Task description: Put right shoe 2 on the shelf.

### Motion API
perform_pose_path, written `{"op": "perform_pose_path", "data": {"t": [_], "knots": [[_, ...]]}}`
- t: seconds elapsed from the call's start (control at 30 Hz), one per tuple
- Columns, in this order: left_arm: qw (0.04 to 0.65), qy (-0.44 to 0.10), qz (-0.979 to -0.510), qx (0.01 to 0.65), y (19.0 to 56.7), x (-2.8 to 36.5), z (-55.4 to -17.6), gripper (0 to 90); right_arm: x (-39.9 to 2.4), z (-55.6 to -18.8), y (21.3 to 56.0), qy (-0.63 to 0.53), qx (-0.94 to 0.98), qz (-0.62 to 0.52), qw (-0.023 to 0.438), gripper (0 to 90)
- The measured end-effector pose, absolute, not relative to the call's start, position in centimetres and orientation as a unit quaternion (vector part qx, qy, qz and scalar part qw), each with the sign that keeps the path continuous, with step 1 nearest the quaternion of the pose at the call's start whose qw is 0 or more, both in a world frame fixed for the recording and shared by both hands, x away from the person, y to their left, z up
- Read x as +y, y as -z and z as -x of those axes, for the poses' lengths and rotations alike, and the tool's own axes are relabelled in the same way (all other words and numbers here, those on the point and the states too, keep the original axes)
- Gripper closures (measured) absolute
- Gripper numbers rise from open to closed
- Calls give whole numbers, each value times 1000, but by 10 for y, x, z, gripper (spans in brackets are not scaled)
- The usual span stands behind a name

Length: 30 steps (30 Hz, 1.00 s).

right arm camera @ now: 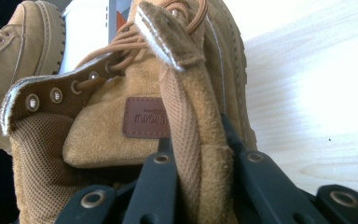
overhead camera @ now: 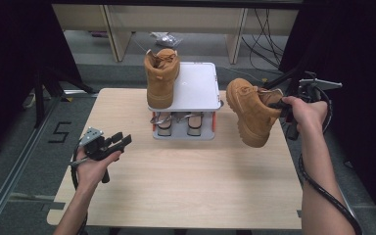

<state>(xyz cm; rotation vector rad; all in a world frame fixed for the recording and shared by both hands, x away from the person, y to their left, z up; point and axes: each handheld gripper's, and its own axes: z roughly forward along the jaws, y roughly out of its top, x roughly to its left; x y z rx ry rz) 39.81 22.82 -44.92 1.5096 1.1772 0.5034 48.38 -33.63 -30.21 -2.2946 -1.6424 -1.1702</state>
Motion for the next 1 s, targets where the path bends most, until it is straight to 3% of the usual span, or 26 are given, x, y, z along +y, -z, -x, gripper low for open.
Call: {"op": "perform_pose_path", "data": {"t": [1.0], "knots": [[548, -215, -635, 500, 449, 233, -398, 556, -320, -506, 278, 405, -524, 748, 26, 826]]}}
